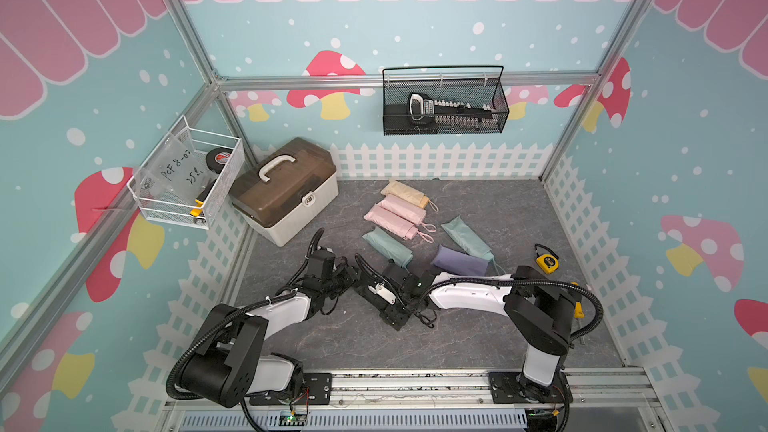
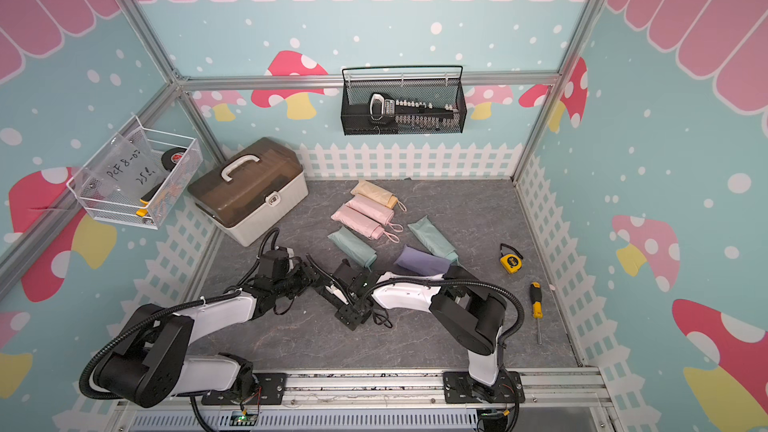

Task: Take umbrellas out of sleeves
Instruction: Pick up the umbrella from the center of the board.

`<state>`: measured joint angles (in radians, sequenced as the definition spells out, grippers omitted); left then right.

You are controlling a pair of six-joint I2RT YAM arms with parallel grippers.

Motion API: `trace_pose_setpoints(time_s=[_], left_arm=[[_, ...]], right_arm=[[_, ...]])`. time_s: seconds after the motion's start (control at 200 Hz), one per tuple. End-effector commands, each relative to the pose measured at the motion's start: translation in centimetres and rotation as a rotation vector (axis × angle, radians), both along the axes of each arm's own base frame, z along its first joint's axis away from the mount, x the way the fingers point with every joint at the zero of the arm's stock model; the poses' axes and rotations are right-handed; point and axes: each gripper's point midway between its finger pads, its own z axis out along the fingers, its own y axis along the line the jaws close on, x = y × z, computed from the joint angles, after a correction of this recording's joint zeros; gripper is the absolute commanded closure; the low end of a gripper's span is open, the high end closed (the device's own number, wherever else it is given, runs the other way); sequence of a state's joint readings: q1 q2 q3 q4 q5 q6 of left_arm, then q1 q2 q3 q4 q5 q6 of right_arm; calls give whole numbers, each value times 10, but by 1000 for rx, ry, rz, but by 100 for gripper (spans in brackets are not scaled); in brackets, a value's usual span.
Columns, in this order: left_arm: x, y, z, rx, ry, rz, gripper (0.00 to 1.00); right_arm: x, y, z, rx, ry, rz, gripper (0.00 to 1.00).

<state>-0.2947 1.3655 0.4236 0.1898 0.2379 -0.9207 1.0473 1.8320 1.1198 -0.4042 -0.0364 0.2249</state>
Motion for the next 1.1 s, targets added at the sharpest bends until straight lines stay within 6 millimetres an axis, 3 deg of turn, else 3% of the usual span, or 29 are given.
trace_pose_setpoints(time_s=[0.0, 0.065, 0.125, 0.205, 0.335, 0.375, 0.62, 0.805, 1.096], left_arm=[[3, -2, 1, -22, -12, 2, 52], [4, -2, 0, -26, -11, 0, 64], [5, -4, 0, -31, -14, -4, 81], [6, -7, -1, -46, -16, -14, 100], [5, -9, 1, -70, -28, -19, 100], [5, -8, 0, -67, -26, -18, 100], [8, -8, 4, -61, -38, -15, 100], [8, -3, 10, -47, -61, 2, 100], [7, 2, 23, -16, -79, 14, 100]], right_arm=[[-1, -10, -11, -63, -1, -5, 21], [-1, -10, -11, -60, -4, -7, 21], [-2, -9, -11, -54, 5, -5, 22], [-4, -8, -15, -54, 20, 1, 29], [-9, -10, -19, -54, 45, 0, 63], [-11, -11, -19, -51, 47, -2, 69], [-25, -22, -6, -15, 74, 1, 78], [-38, -35, 0, 2, 85, -17, 78], [-41, -45, 6, 34, 73, -62, 78]])
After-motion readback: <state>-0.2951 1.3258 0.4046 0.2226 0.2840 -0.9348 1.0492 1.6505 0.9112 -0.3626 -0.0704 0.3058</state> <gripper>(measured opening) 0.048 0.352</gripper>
